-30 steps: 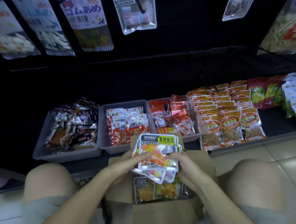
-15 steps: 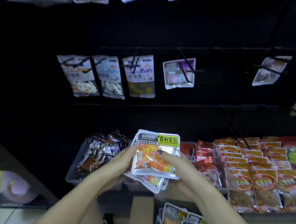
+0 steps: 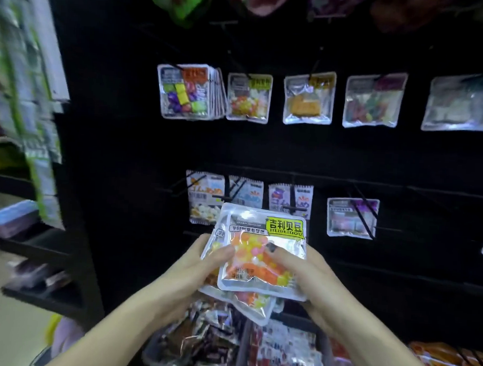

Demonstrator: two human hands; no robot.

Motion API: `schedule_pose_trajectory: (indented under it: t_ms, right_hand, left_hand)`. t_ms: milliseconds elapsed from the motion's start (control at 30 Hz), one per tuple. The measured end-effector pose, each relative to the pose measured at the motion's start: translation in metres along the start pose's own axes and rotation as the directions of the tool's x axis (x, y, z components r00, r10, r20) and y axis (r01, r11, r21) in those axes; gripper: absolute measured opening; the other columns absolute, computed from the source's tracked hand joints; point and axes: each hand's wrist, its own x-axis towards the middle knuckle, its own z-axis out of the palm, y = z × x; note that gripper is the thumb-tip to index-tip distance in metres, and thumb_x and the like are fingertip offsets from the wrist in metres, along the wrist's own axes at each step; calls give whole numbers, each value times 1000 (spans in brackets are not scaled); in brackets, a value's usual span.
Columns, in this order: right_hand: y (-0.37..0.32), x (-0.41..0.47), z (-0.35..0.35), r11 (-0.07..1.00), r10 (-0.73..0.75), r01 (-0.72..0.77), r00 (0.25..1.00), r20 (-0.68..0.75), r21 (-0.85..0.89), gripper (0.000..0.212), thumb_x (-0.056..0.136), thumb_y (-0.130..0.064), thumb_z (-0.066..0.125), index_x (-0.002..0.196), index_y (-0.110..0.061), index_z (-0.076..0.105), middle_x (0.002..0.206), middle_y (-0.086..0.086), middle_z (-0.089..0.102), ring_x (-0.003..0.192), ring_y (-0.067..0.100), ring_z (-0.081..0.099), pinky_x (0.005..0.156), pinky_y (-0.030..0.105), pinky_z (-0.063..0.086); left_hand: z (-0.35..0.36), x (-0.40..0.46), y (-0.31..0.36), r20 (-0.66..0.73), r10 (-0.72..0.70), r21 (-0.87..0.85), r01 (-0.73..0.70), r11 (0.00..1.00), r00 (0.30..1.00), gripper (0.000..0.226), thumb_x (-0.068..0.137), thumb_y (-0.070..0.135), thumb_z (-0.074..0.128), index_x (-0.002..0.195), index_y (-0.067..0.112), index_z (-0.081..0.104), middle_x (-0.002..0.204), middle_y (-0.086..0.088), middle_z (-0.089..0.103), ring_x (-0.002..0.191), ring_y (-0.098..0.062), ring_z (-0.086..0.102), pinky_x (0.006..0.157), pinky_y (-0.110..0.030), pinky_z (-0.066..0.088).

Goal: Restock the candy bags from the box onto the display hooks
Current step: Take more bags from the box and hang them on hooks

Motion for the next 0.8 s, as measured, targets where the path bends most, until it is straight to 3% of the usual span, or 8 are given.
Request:
schedule_pose_trajectory:
  t_ms: [133,233,300,367,500,567,633,800]
  right_hand:
    - [-30,18,19,984,-37,33,999,-23,-175,15,96,-33,71,110,-30,75,109,-10,78,119,16,70,101,35,55]
    - [-52,23,24,976,-136,130,990,-21,-175,18,96,-35,70,114,-33,74,110,-13,79,112,7,72,94,29,55]
    - [-66,14,28,973,-205,203,979,0,-107,26,99,-35,67,124,-32,71,120,-10,77,113,13,73,99,38,51]
    - [-79,12,30,964,-255,255,967,1,-81,26,100,-32,65,126,-28,70,120,-5,77,113,17,73,104,45,50]
    - [-100,25,33,963,-267,261,959,-92,-75,22,100,-30,67,121,-25,71,113,-5,79,108,17,75,107,52,51]
    - [-106,30,35,955,-289,277,951,-115,-108,23,99,-32,67,121,-27,71,113,-10,79,108,11,74,109,50,50]
    - [-110,37,39,951,-294,279,949,-115,-131,23,100,-34,67,122,-30,70,113,-16,78,106,1,72,108,43,49]
    - [-124,55,43,934,-318,294,943,-100,-204,17,101,-35,65,117,-32,72,106,-21,77,90,-12,70,81,21,47]
  left_hand:
    - [-15,-3,27,-35,46,19,-46,999,998,49,89,54,63,134,33,60,121,0,77,108,-26,75,93,-46,58]
    - [-20,-4,47,-73,84,37,-81,996,994,29,103,41,53,124,27,68,109,-5,80,89,-27,78,75,-35,61]
    - [-22,-4,57,-102,98,32,-95,995,990,26,103,36,53,116,24,72,96,-2,79,70,-16,71,68,-30,59]
    - [-26,0,62,-131,94,23,-91,996,987,26,103,34,54,115,22,74,91,-3,77,66,-12,65,65,-28,57]
    - [-33,8,73,-200,112,-35,-121,992,973,27,106,32,53,123,20,70,98,-5,80,77,-16,75,67,-29,60]
    - [-35,10,79,-188,157,-41,-168,985,969,27,96,34,67,120,22,70,100,-5,81,83,-19,78,67,-30,61]
    - [-38,14,84,-177,192,-44,-202,978,965,42,79,37,76,118,22,69,100,-5,81,83,-20,79,68,-30,61]
    - [-58,33,92,-247,232,-3,-240,971,941,47,84,33,82,124,17,64,112,-10,79,97,-34,77,88,-49,62]
